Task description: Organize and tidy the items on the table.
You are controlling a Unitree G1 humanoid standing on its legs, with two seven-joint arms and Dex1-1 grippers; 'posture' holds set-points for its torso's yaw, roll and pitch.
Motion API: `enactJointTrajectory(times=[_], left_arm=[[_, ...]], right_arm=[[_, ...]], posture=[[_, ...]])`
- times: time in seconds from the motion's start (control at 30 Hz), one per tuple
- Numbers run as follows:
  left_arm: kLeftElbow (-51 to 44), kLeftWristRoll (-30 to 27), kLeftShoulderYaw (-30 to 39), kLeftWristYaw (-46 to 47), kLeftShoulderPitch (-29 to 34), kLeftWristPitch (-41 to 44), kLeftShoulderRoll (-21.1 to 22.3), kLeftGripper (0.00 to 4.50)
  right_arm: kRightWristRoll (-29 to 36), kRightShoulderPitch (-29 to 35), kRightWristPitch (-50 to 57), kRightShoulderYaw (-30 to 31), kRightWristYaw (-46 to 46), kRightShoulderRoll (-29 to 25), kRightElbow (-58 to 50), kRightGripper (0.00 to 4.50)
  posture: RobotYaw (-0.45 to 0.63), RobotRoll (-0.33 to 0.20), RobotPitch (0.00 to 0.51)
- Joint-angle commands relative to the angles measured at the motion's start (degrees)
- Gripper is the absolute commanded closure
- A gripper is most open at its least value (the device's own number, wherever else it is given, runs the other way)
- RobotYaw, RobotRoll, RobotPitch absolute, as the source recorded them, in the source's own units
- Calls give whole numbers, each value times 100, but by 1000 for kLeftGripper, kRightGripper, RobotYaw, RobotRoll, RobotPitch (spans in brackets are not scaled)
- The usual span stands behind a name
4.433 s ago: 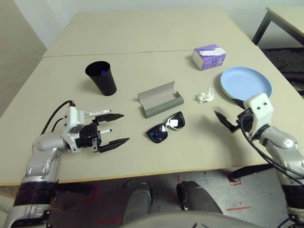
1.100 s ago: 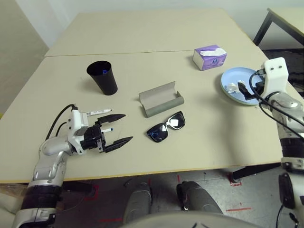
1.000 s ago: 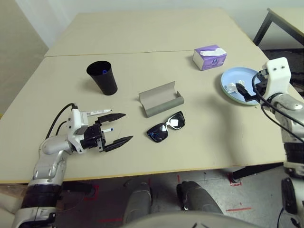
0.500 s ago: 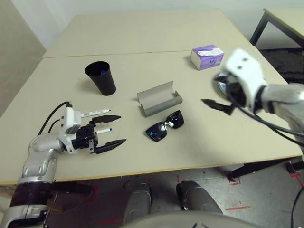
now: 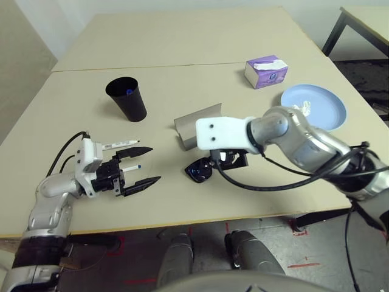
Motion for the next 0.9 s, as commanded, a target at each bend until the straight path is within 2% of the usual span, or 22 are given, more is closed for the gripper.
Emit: enactJointTrajectory(times=[0.03, 0.53, 0.9], left_arm=[[-86, 40, 38, 38, 63, -40, -22, 0], [101, 77, -9, -20, 58, -238, -155, 0], [-21, 51, 7, 30, 270, -304, -180, 0]], right_arm=[[-215, 140, -107, 137, 119, 75, 204, 13], [-1147, 351, -1470, 147, 223, 520, 1355, 13], [-1437, 525, -1960, 8, 553, 483, 1501, 13]], posture=[[-27, 0, 127], [-32, 0, 130], [-18, 0, 129]])
